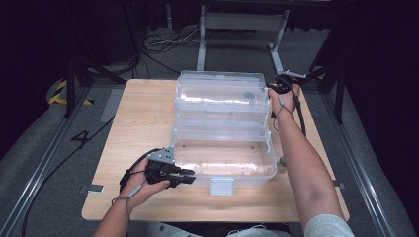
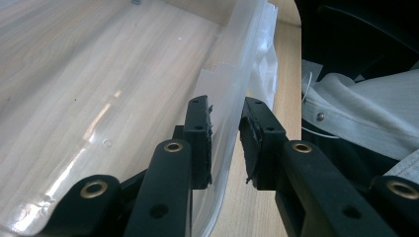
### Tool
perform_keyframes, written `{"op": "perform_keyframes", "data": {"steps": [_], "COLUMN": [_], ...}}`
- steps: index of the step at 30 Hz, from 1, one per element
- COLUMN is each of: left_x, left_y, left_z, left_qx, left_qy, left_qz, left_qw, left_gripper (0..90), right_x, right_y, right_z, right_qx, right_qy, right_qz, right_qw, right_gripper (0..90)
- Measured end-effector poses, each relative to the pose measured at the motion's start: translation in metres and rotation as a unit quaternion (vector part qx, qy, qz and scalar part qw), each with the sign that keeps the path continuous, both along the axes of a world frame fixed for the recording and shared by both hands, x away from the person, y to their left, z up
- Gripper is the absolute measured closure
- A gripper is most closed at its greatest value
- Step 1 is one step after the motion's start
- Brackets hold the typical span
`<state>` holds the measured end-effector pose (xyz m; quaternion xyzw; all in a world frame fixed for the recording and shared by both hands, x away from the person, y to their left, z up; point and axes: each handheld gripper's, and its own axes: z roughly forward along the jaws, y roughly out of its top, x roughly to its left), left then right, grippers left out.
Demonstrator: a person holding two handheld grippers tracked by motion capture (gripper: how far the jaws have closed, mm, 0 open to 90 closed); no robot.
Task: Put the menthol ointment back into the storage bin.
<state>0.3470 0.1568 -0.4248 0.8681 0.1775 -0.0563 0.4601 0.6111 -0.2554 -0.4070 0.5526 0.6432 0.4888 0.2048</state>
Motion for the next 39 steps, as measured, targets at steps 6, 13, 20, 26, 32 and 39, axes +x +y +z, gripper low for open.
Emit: {"op": "perform_keyframes", "data": {"steps": [6, 13, 20, 26, 32, 39], "left_x": [0.000, 0.000, 0.000, 0.000, 0.000, -0.003], "left_y": [0.000, 0.000, 0.000, 0.000, 0.002, 0.009], "left_z": [0.000, 0.000, 0.000, 0.001, 0.004, 0.017], "left_qx": [-0.001, -0.001, 0.000, -0.001, -0.006, -0.028], "left_qy": [0.000, 0.000, 0.002, 0.003, 0.002, -0.014], "left_qz": [0.000, 0.000, 0.001, 0.005, 0.023, 0.034], "left_qw": [1.0000, 1.0000, 1.0000, 1.0000, 0.9997, 0.9989], "left_gripper": [74.7, 74.6, 74.6, 73.5, 65.0, 61.1], "right_x": [0.001, 0.000, -0.007, -0.020, -0.041, -0.072], "right_y": [0.000, 0.000, -0.005, -0.008, -0.016, -0.029], "right_z": [0.000, -0.001, 0.002, 0.016, 0.031, 0.038], "right_qx": [-0.002, -0.003, -0.012, -0.029, -0.051, -0.063], "right_qy": [0.003, 0.001, -0.008, -0.032, -0.057, -0.085], "right_qz": [0.001, 0.007, 0.011, 0.029, 0.055, 0.069], "right_qw": [1.0000, 1.0000, 0.9998, 0.9986, 0.9956, 0.9919], "right_gripper": [82.8, 80.4, 66.5, 57.9, 52.7, 49.4]}}
